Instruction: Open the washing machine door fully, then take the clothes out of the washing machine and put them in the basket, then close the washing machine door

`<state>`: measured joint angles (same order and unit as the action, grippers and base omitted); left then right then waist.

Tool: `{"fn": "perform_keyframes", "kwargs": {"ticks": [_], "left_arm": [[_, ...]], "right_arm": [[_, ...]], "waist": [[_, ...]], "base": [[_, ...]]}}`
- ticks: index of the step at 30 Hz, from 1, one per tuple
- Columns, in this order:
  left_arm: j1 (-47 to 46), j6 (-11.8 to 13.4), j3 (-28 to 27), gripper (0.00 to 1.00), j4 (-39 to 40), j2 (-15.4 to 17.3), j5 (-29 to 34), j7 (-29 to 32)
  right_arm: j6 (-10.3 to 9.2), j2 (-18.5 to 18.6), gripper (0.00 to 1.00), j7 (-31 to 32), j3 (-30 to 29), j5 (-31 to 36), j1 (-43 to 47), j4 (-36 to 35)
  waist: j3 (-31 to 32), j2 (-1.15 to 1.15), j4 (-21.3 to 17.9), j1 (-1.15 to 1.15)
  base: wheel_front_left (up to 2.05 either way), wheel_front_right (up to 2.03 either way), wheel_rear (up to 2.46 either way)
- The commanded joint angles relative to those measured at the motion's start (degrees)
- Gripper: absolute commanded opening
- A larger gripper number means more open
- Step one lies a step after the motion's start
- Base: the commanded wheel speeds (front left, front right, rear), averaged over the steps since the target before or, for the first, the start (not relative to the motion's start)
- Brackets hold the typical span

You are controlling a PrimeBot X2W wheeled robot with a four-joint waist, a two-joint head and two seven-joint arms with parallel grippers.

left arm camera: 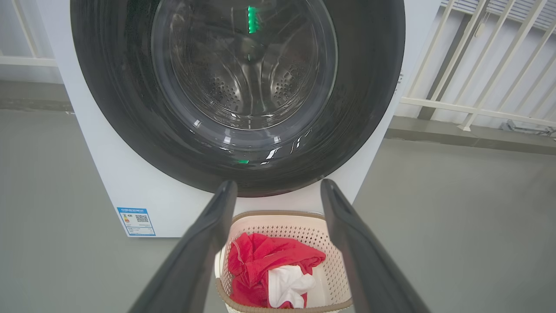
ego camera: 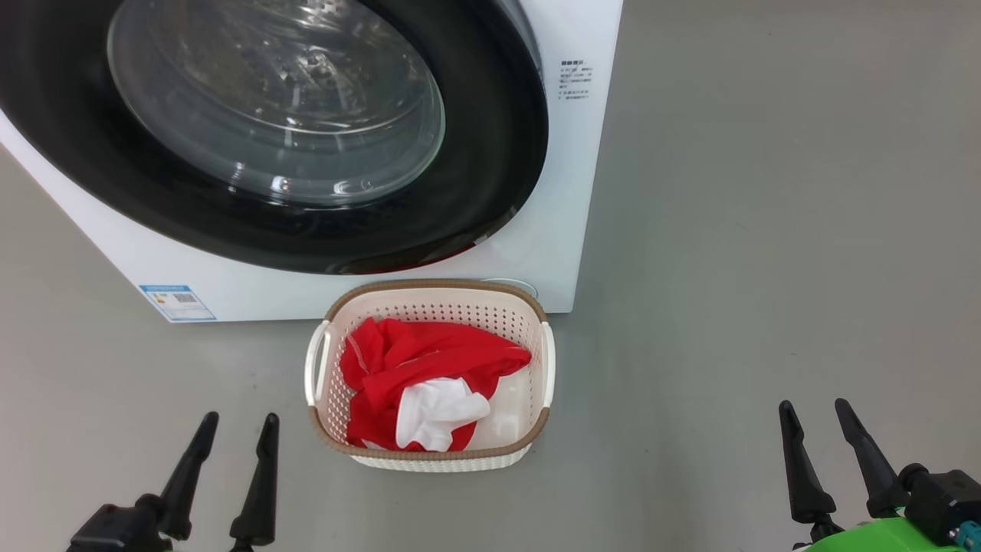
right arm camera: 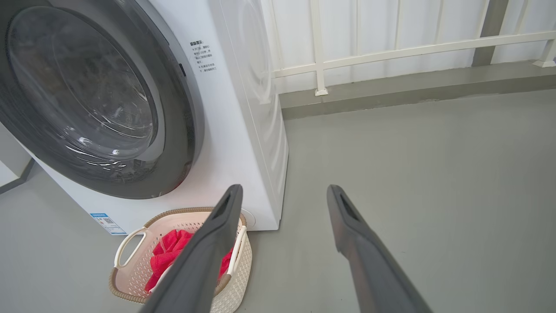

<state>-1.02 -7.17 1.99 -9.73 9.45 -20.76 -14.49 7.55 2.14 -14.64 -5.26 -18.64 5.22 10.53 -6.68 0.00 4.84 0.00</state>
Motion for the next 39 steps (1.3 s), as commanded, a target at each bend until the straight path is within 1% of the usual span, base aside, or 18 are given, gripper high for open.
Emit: {"fn": "perform_keyframes", "kwargs": {"ticks": [1, 5, 6, 12, 14, 18, 19, 23, 39], "left_arm": [[-1.16, -0.32, -2.17, 1.00, 1.63, 0.88, -0.32, -0.51], [-1.06, -0.32, -2.21, 1.00, 1.46, 0.93, -0.73, -0.51], [0.00, 0.00, 0.00, 0.00, 0.03, -0.01, -0.64, 0.00], [0.17, 0.09, 0.85, 0.00, -3.52, -2.05, -0.92, 0.42], [0.13, 0.08, 0.79, 0.00, -3.41, -2.09, -2.09, 0.70], [0.07, 0.07, 0.59, 0.00, -3.38, -2.14, -4.46, 1.25], [0.05, 0.06, 0.54, 0.00, -3.39, -2.15, -5.05, 1.39], [-0.17, 0.05, 0.36, 0.00, -3.52, -2.20, -7.42, 1.96], [-0.94, 0.00, -0.48, 0.00, -3.70, -2.51, -16.80, 4.31]], "right_arm": [[-0.06, 0.75, 1.00, -0.36, 0.89, -0.68, -0.75, -1.57], [-0.06, 0.75, 1.00, -0.36, 0.82, -0.75, -0.56, -1.59], [0.00, -0.01, 0.00, 0.00, -0.11, -0.01, 0.01, -0.07], [0.00, -1.03, 0.00, 0.08, 0.48, -0.24, 0.51, 3.70], [0.00, -0.94, 0.00, 0.33, 0.51, -1.49, 0.44, 3.49], [0.00, -0.77, 0.00, 0.90, 0.63, -3.96, 0.17, 3.41], [0.00, -0.73, 0.00, 1.04, 0.66, -4.58, 0.09, 3.42], [-0.01, -0.56, 0.00, 1.59, 0.77, -7.07, -0.38, 3.55], [-0.01, 0.02, 0.00, 3.92, 1.02, -16.90, -2.01, 3.62]], "waist": [[0.14, 0.00, 0.10, 0.00], [0.45, 0.00, 0.23, 0.00], [0.43, 0.00, 0.20, 0.00], [0.50, 0.00, 0.21, 0.00], [0.54, 0.00, 0.17, 0.01], [0.92, 0.00, -0.04, 0.13], [1.00, 0.00, -0.08, 0.13], [1.08, 0.00, -0.24, 0.01], [1.82, 0.00, -0.89, 0.00]], "base": [[0.00, 0.00, 0.00], [0.00, 0.00, 0.00], [0.00, 0.00, 0.00], [0.00, 0.00, 0.00], [0.00, 0.00, 0.00], [0.00, 0.00, 0.00], [0.00, 0.00, 0.00], [0.00, 0.00, 0.00], [0.00, 0.00, 0.00]]}}
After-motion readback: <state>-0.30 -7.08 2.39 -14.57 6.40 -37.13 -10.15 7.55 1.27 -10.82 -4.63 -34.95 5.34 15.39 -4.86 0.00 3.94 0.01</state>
